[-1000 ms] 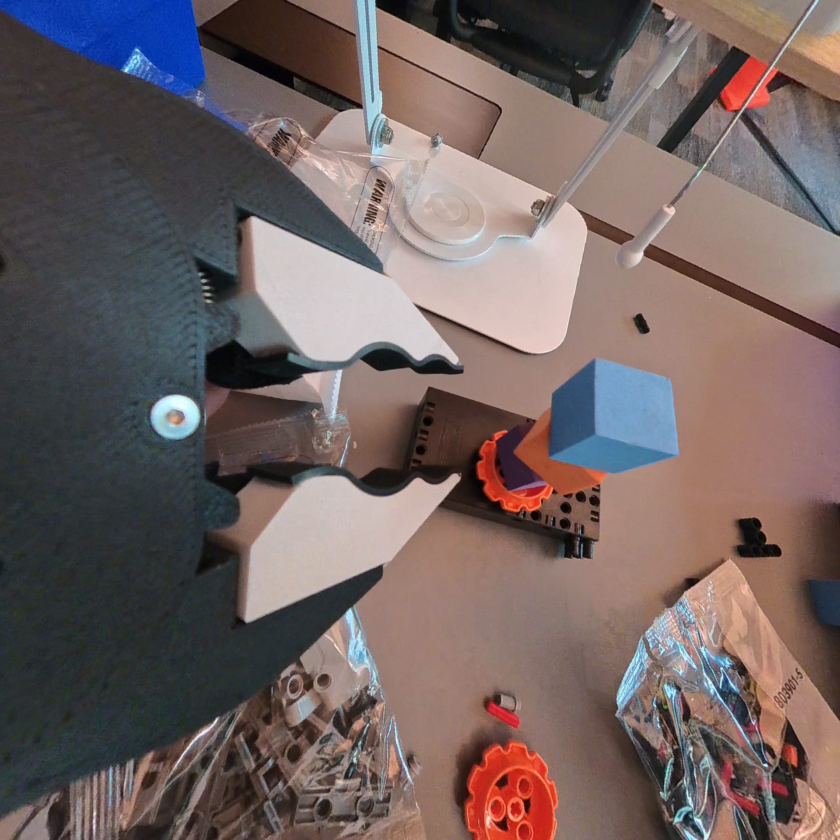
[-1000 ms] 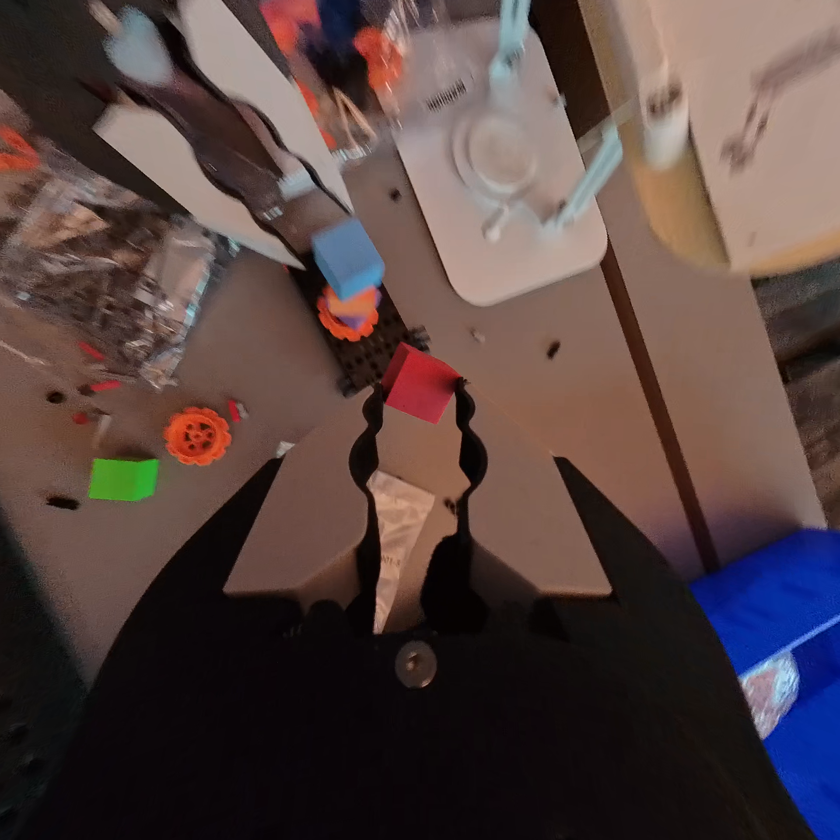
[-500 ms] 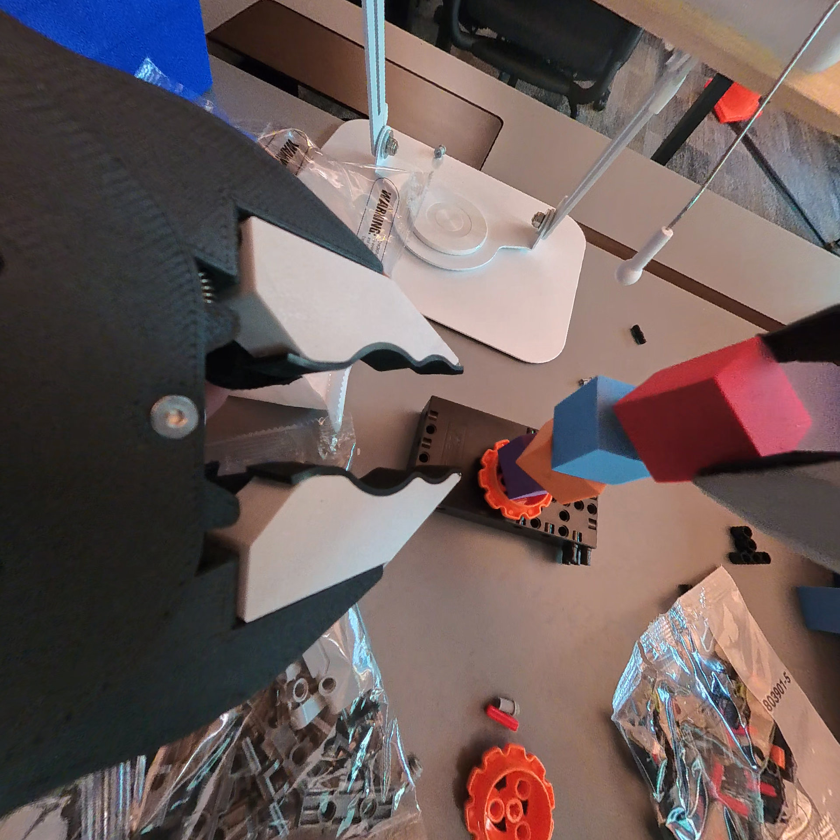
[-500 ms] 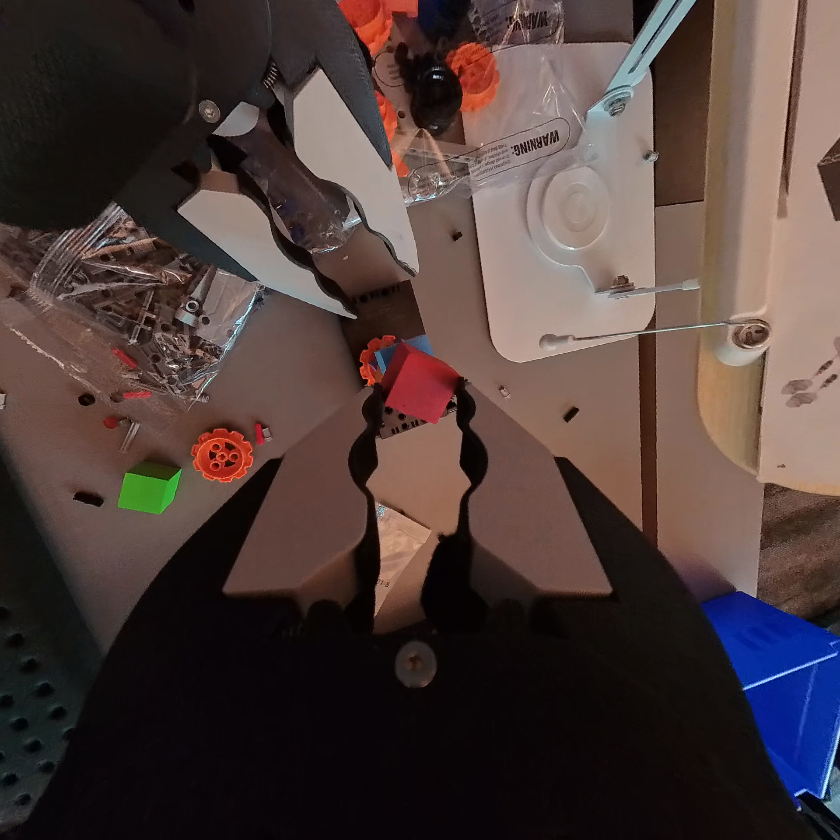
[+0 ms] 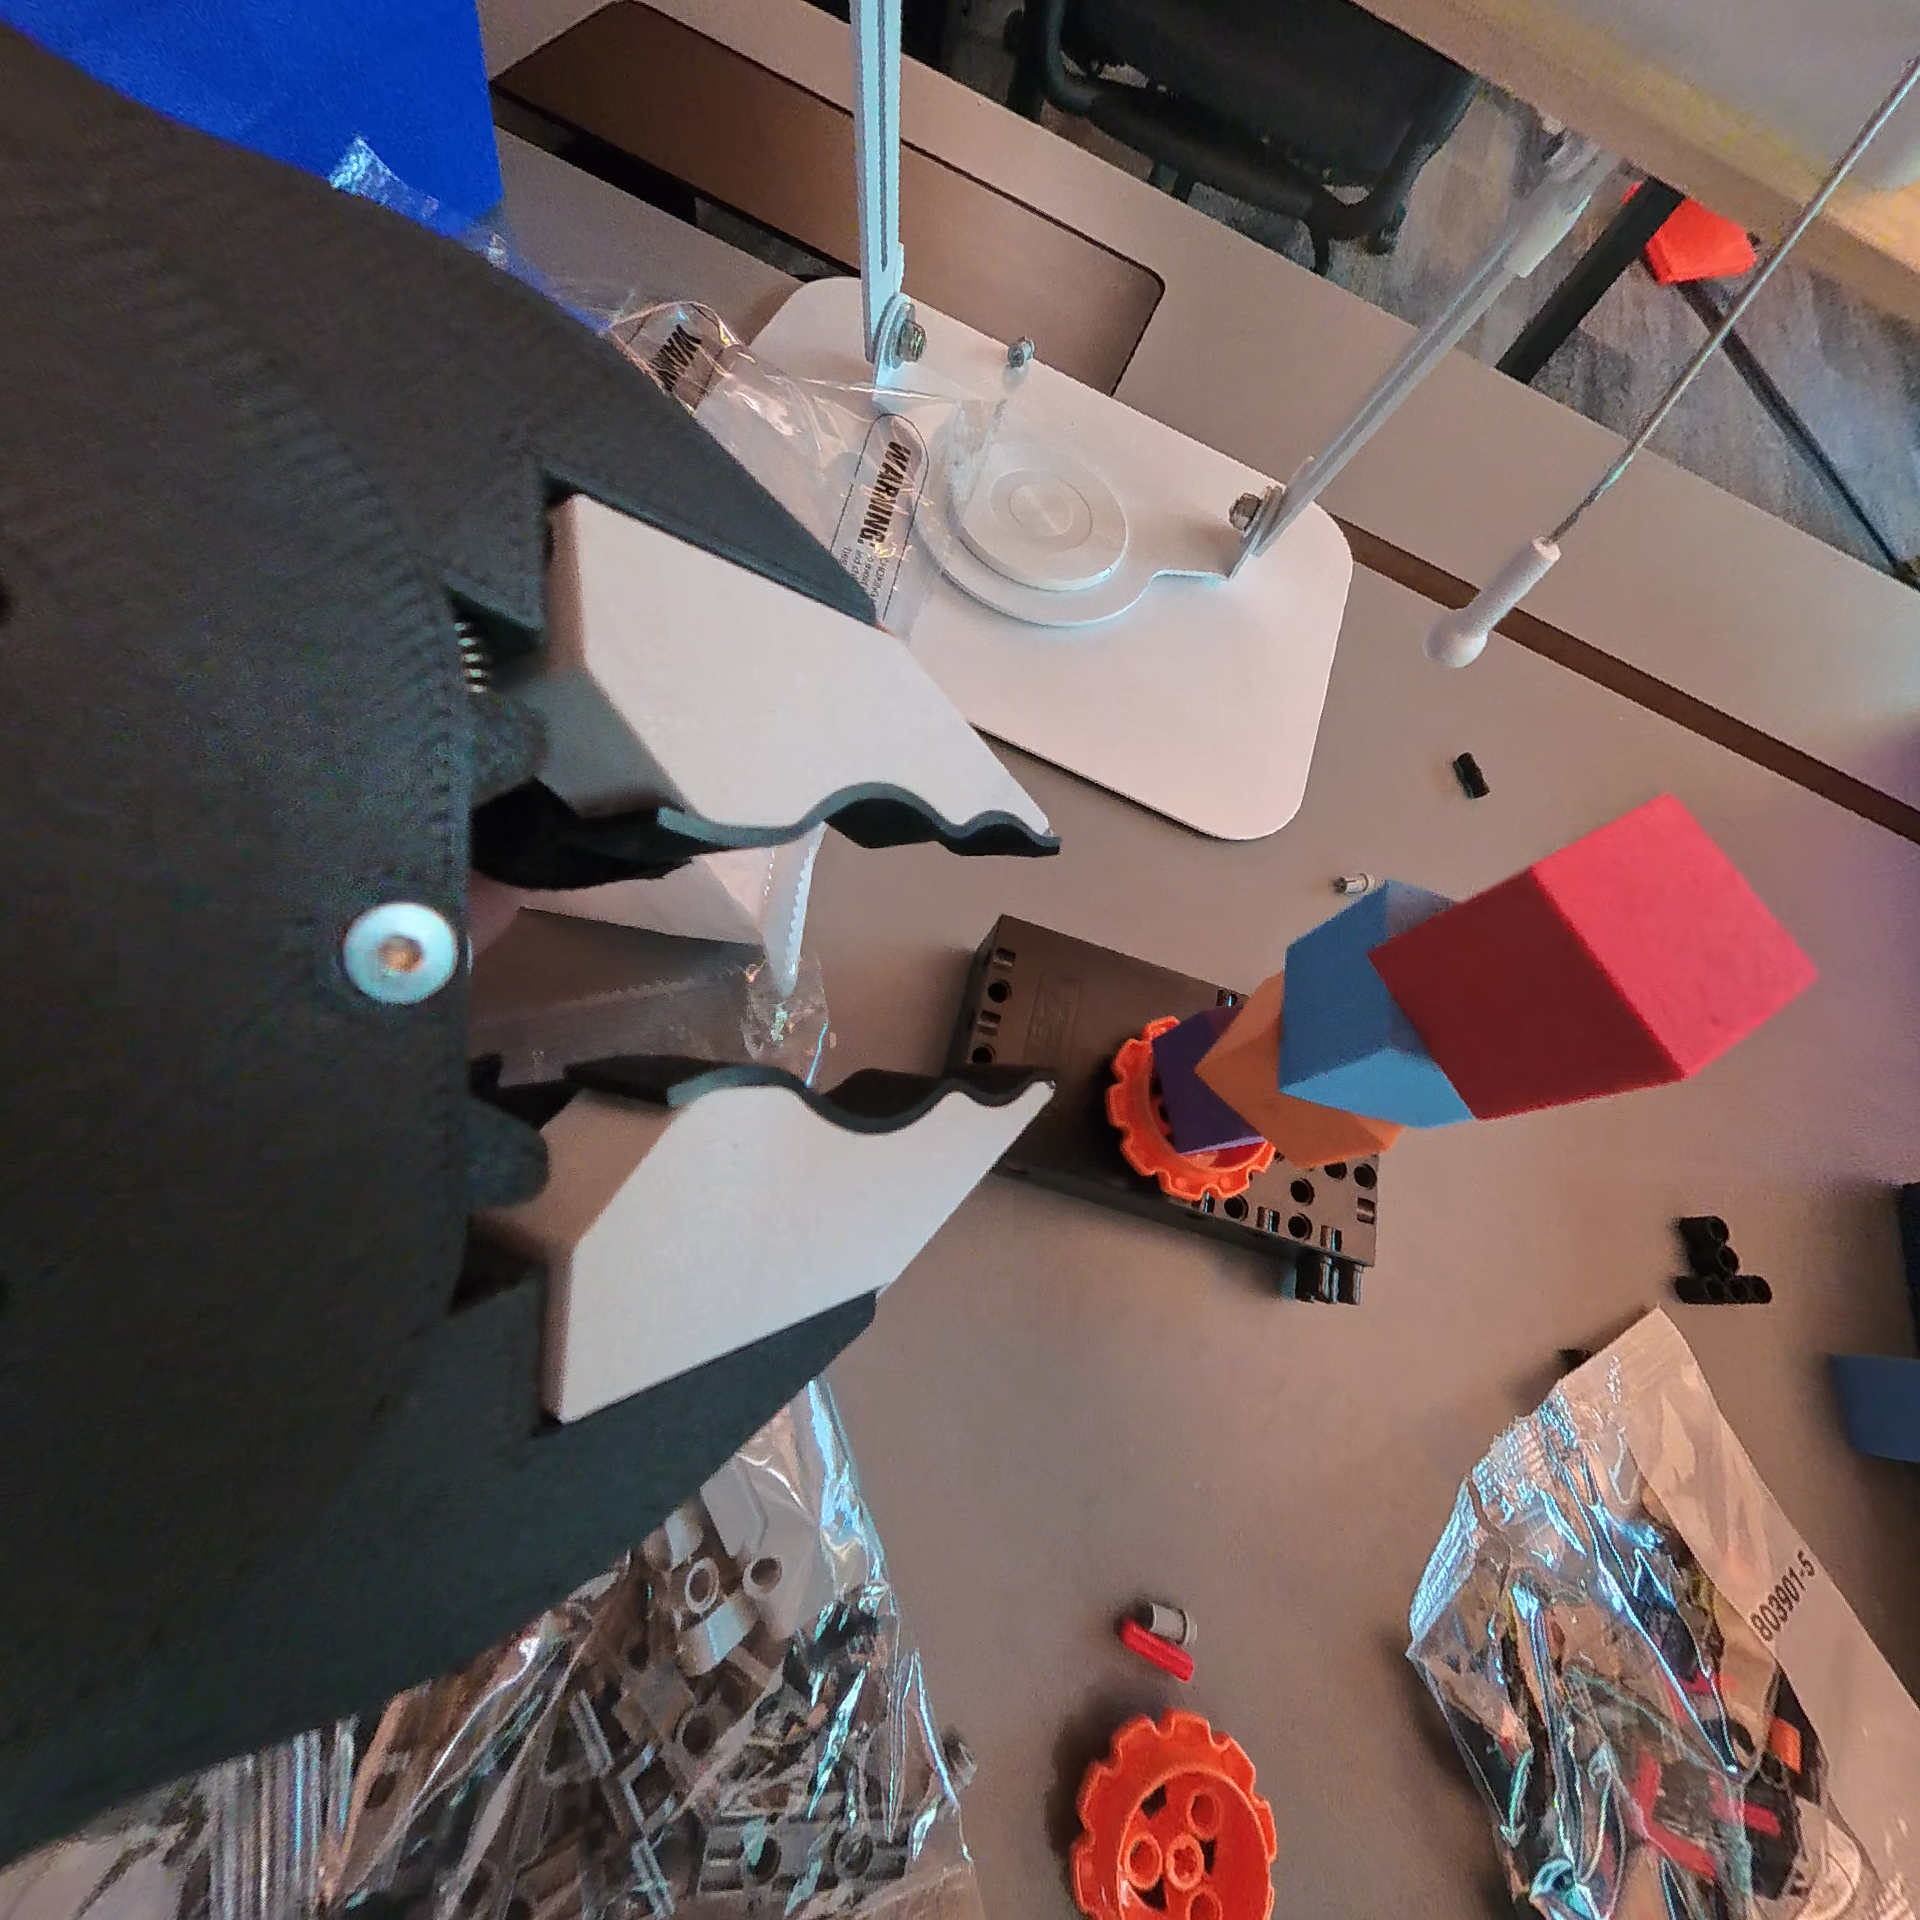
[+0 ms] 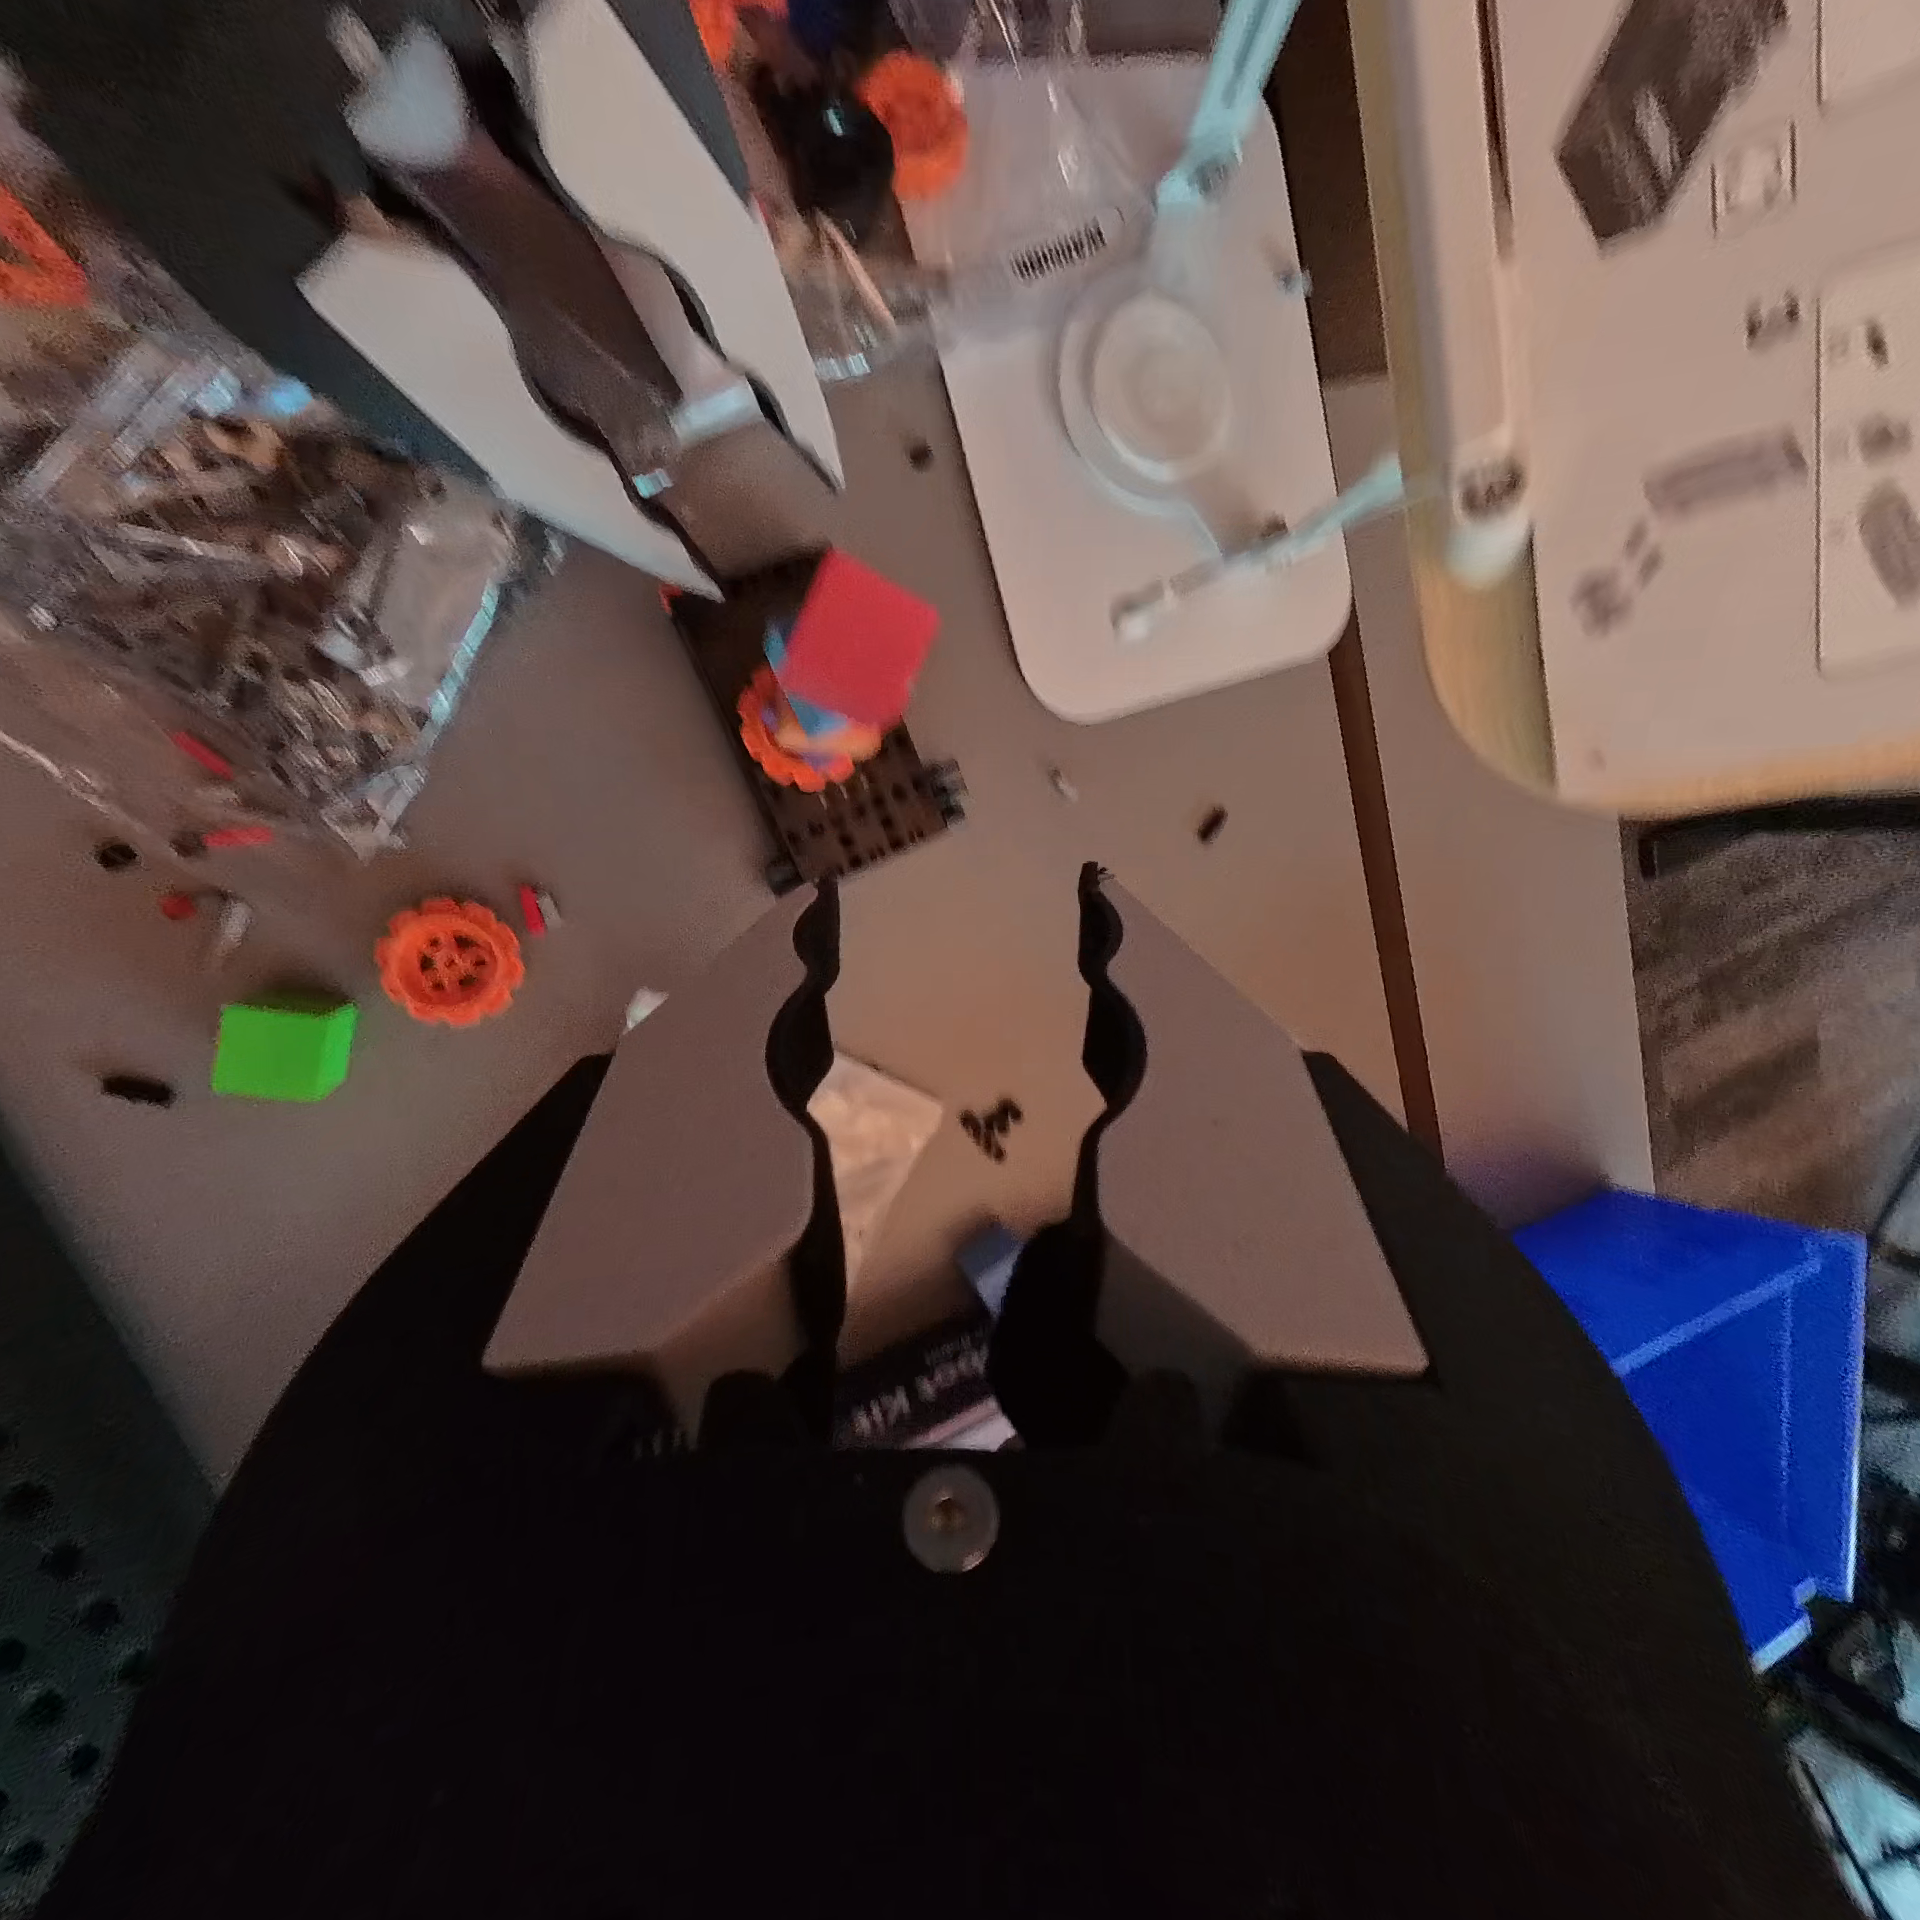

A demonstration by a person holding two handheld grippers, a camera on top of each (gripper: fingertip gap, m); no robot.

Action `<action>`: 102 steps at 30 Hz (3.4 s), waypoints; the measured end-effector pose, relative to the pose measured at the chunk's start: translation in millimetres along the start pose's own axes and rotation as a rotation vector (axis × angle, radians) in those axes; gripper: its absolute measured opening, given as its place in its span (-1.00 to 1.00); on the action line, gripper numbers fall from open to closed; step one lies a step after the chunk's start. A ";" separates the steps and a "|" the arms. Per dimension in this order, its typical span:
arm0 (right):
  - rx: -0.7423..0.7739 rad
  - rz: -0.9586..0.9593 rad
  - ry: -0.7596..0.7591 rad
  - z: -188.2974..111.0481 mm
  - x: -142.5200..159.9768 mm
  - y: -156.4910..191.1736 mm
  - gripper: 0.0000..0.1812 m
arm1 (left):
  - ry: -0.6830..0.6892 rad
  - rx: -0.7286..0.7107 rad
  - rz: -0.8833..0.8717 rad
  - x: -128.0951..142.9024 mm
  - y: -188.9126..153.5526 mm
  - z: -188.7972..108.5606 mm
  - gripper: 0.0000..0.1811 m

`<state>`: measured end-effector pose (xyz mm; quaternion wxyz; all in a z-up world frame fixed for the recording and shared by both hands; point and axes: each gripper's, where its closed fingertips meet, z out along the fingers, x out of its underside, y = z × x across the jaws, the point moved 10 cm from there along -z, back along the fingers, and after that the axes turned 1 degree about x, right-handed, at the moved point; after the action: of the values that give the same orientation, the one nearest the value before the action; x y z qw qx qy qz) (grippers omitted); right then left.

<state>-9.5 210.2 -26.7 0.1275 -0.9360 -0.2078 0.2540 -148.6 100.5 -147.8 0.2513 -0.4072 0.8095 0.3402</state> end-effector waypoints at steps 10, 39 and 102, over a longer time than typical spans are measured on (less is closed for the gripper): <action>0.008 -0.028 0.416 38.4 122.8 -30.6 -0.45 | 0.005 0.004 0.005 -1.2 -1.9 1.4 -0.58; 0.001 -0.170 0.047 -11.2 31.1 -16.8 -0.73 | -0.001 -0.006 -0.009 1.6 2.2 -2.2 -0.58; 0.055 0.486 0.370 1.2 225.9 -75.2 -0.71 | -0.008 0.008 -0.037 6.8 5.8 -0.4 -0.58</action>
<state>142.7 379.2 -97.3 0.1237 -0.9849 0.0560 0.1076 -157.2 99.4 -150.3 0.2625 -0.4196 0.8021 0.3341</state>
